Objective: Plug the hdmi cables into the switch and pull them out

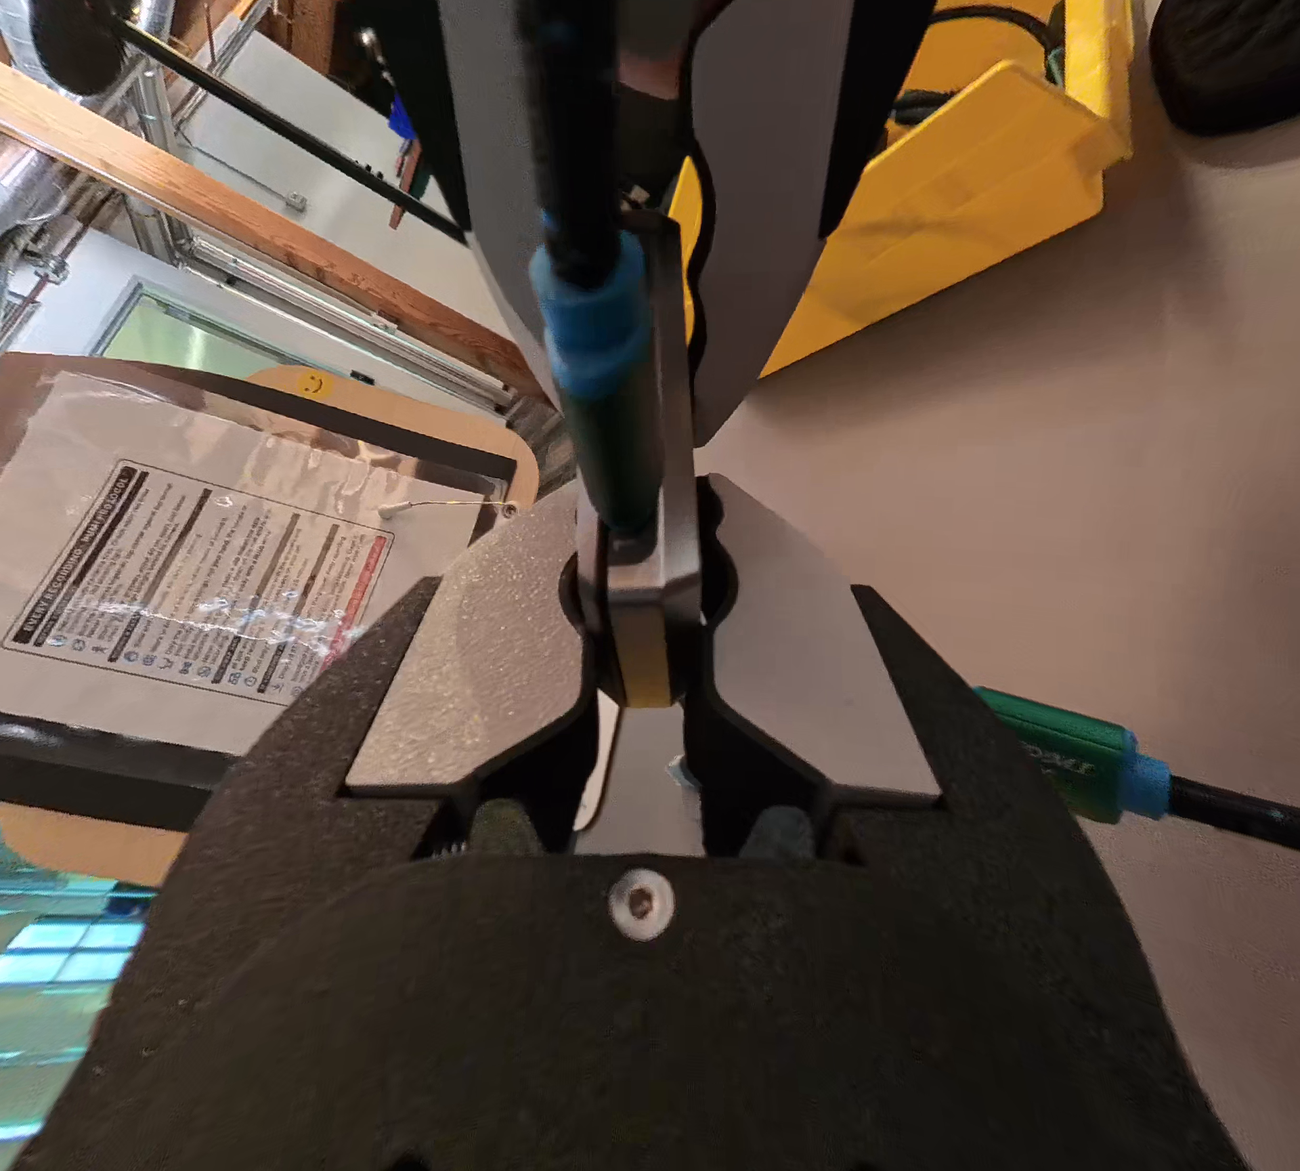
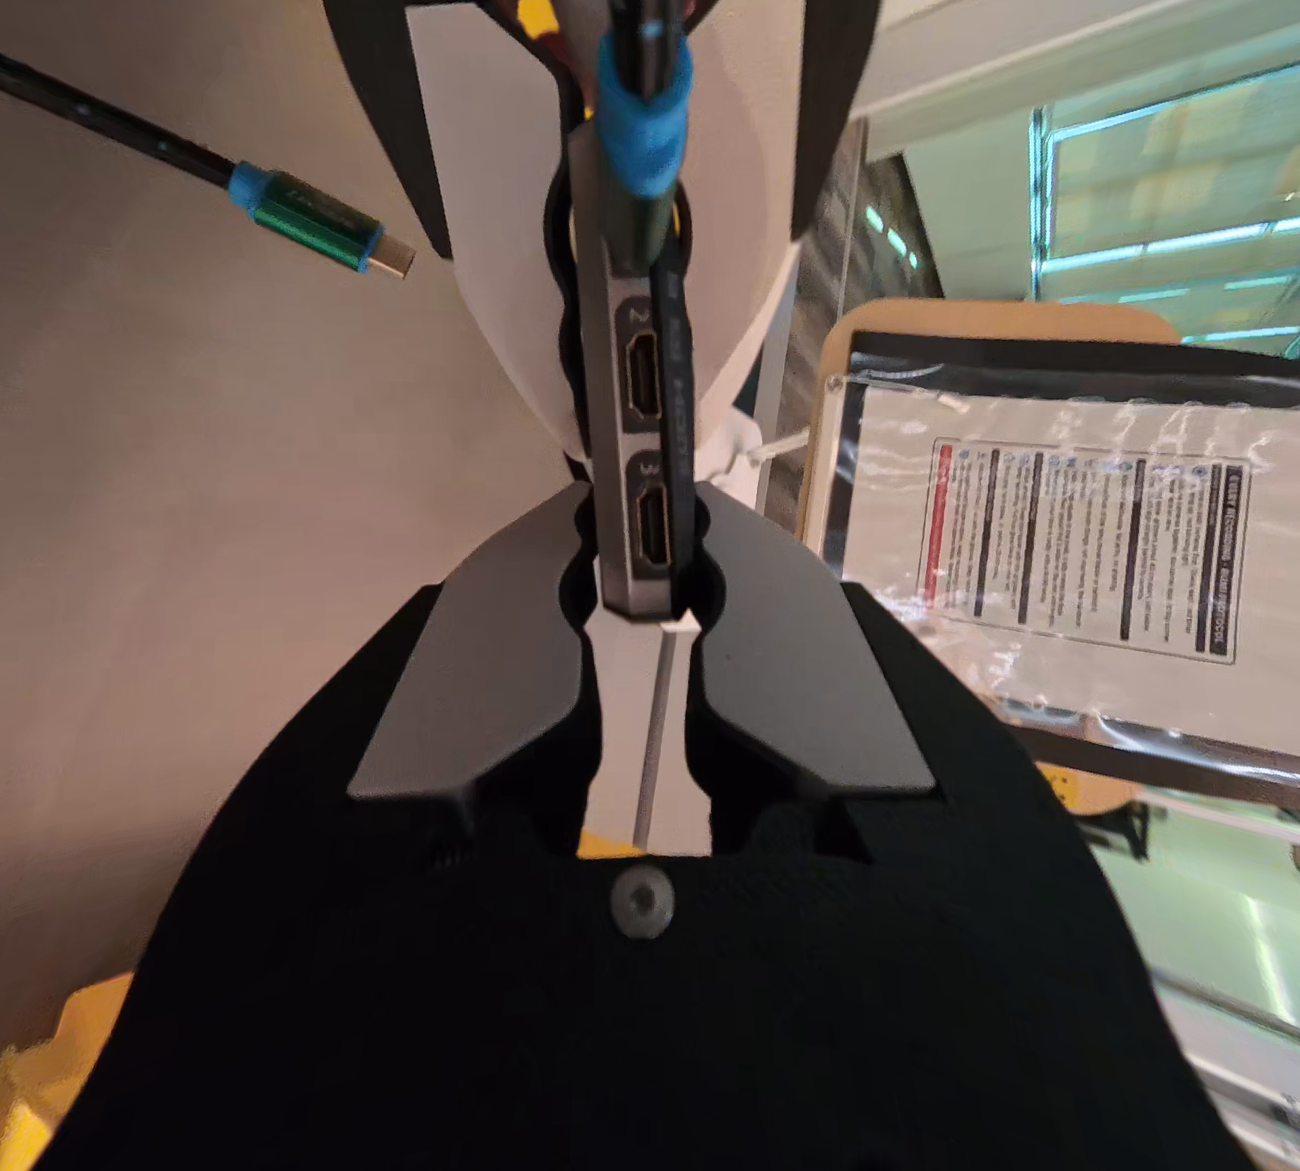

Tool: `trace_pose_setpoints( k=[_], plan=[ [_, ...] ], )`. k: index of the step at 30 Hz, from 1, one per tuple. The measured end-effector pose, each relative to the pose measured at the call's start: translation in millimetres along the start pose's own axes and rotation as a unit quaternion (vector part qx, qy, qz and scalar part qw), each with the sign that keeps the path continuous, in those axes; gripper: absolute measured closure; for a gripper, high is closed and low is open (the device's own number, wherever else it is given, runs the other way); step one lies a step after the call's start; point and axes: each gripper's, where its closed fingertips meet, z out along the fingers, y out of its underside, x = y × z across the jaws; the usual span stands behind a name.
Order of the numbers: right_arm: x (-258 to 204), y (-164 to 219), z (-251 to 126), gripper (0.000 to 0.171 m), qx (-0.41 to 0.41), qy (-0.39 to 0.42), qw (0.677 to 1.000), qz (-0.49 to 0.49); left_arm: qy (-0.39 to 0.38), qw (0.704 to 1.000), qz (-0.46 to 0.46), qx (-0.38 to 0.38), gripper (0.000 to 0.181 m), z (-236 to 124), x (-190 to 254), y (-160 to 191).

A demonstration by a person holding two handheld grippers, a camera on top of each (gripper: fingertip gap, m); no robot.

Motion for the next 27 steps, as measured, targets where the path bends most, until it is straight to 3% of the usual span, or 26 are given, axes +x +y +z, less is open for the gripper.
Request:
trace_pose_setpoints(
  k=[1, 3, 13, 27],
  plan=[
    [1.1, -4.2, -2.6, 0.148, 0.019, 0.002, 1.0, 0.003, -0.001, 1.0, -0.007, 0.009, 0.156, -3.8, -0.6, -2.3],
    [-1.5, -12.8, -6.0, 0.149, 0.048, -0.006, 0.999, 0.004, 0.008, 0.999, -0.022, 0.03, 0.157, -10.1, 1.6, -6.2],
    [-4.5, -10.3, -3.0, 0.149, 0.021, -0.005, 1.0, -0.002, 0.049, 0.992, -0.079, 0.091, 0.153, -25.1, 6.0, -12.1],
    [2.3, -16.4, 0.7, 0.149, 0.057, 0.033, 0.998, -0.021, -0.021, 0.997, 0.003, 0.081, 0.16, -28.5, -1.8, -4.8]
  ],
)
